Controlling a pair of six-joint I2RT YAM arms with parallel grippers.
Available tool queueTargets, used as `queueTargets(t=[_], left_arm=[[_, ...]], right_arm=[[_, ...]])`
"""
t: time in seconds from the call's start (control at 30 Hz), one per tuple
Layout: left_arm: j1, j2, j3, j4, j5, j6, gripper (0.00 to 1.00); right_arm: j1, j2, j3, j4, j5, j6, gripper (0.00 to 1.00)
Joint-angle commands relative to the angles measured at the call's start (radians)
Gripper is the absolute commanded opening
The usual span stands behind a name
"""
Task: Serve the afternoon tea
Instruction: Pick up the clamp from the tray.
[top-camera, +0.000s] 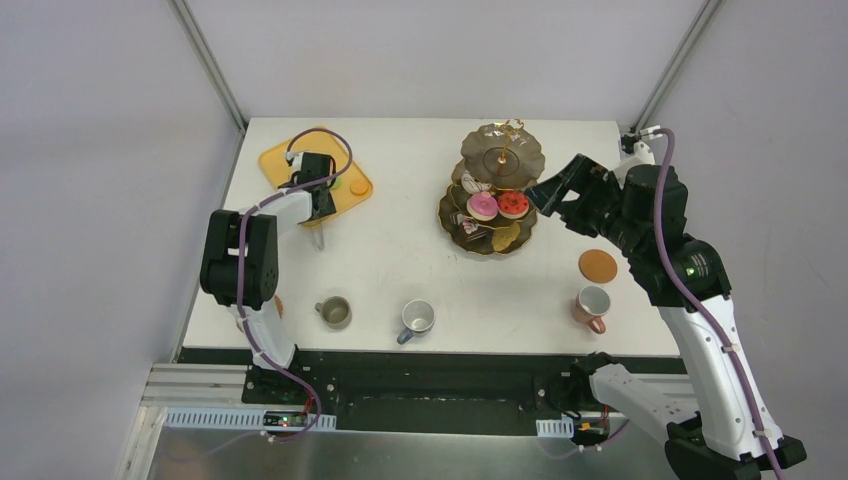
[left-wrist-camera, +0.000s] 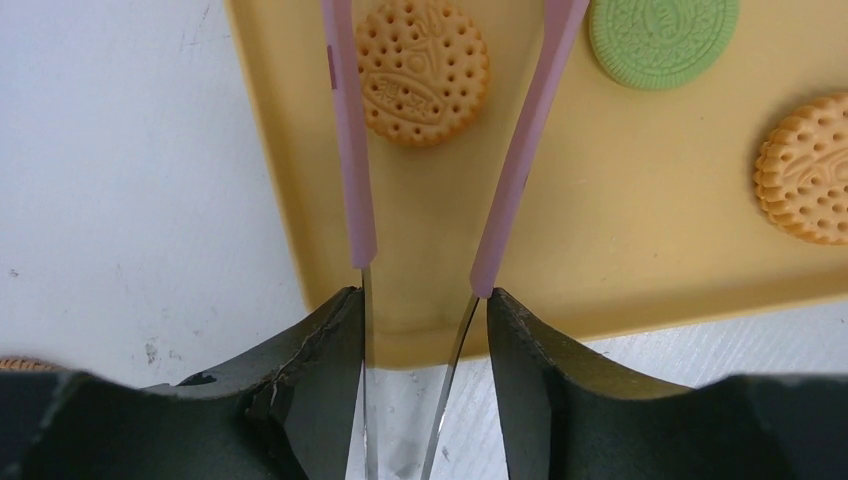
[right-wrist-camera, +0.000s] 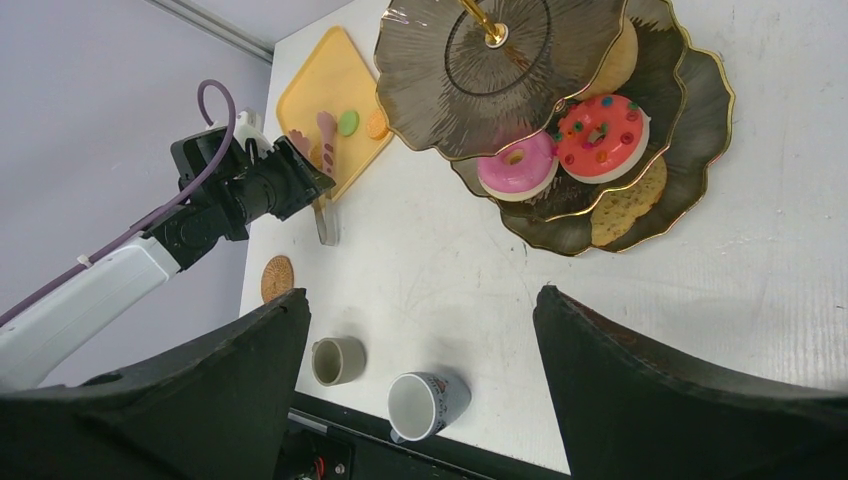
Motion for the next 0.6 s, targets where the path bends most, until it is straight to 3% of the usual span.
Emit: queueTargets(t=[0.0, 0.33, 0.57], left_arm=[[-0.013, -0.002, -0.031, 0.056, -0.023, -0.002, 0.48], [-0.012, 0.009, -0.018, 0.053, -0.005, 0.012, 0.50], [0.007, 0.042, 0.014, 0.000, 0.032, -0.057, 0.41]], right_arm=[[-0.004, -0.014, 0.003, 0.006, -0.014, 0.010, 0.86], [-0.003, -0.036, -0.010, 0.010, -0.020, 0.018, 0.86], [-0.003, -0.051, -0.013, 0.009, -0.019, 0.027, 0.86]])
